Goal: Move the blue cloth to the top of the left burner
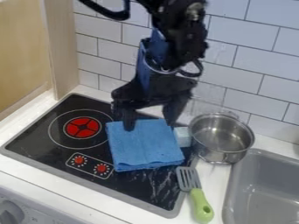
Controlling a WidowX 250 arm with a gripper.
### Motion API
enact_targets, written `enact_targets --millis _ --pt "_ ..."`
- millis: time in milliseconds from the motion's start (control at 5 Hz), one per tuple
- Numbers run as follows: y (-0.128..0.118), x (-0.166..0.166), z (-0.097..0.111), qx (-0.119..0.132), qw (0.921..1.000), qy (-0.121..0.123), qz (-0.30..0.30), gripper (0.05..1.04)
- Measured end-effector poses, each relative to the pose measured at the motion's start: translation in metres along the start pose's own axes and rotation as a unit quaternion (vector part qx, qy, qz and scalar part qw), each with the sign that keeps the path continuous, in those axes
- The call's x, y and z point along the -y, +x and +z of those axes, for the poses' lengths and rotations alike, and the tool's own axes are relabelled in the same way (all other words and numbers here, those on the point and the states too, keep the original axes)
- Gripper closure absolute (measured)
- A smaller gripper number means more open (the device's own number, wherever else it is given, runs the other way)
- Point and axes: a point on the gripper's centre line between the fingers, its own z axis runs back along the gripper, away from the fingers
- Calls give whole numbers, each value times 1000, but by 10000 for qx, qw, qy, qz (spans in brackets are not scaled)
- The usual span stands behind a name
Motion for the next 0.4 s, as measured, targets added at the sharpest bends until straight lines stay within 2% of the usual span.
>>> enact_targets --millis 200,400 --pt "9 -4 -5 -56 9996 -91 247 85" --pt "15 -11 -21 -218 9979 -189 575 85"
